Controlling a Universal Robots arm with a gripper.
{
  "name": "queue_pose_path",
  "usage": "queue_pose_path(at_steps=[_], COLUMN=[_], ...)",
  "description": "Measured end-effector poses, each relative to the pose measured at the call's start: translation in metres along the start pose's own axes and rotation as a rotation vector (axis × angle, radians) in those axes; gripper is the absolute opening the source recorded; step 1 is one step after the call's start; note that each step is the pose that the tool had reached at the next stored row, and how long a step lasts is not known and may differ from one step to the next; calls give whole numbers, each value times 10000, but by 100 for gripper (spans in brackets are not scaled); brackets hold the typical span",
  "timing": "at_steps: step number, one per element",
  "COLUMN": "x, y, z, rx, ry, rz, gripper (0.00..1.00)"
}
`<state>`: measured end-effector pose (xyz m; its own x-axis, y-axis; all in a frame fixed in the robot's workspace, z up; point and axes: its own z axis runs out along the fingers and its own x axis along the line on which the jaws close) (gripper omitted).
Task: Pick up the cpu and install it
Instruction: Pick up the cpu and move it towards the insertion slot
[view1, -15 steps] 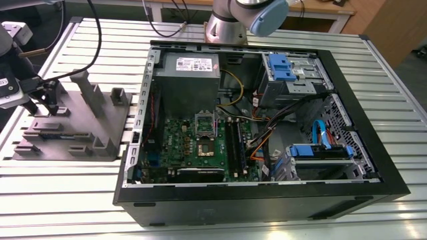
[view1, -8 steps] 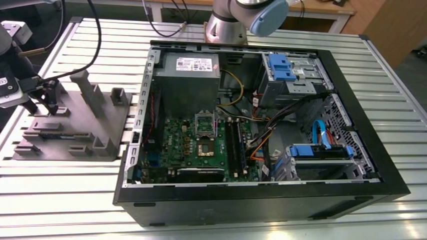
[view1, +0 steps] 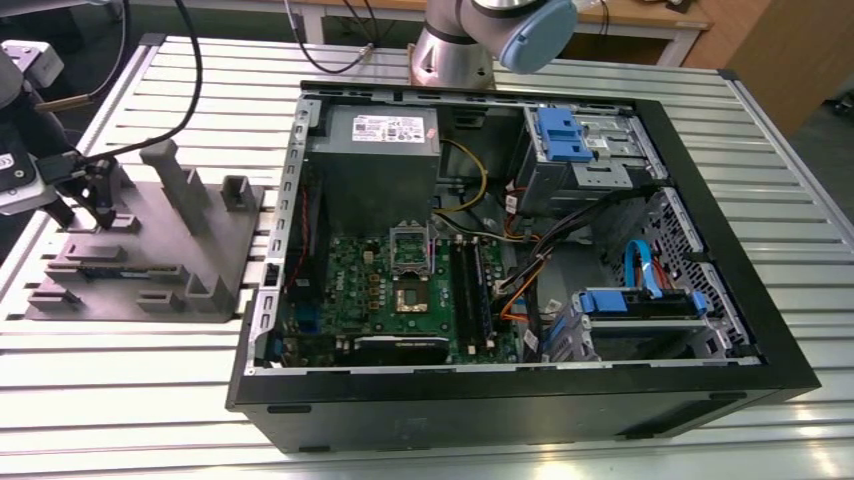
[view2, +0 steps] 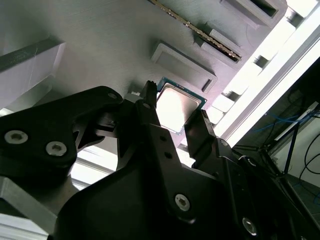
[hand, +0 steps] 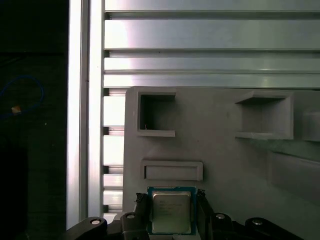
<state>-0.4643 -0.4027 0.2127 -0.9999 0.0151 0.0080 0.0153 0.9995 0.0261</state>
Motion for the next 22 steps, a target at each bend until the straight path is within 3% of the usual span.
queue_pose_path(at_steps=[4,6,22], x=[0,0,1], y=[0,1,2], z=[-6,-42,-67], rx=[0,0,0], ry=[0,0,0], rz=[0,0,0], gripper=[47,47,47])
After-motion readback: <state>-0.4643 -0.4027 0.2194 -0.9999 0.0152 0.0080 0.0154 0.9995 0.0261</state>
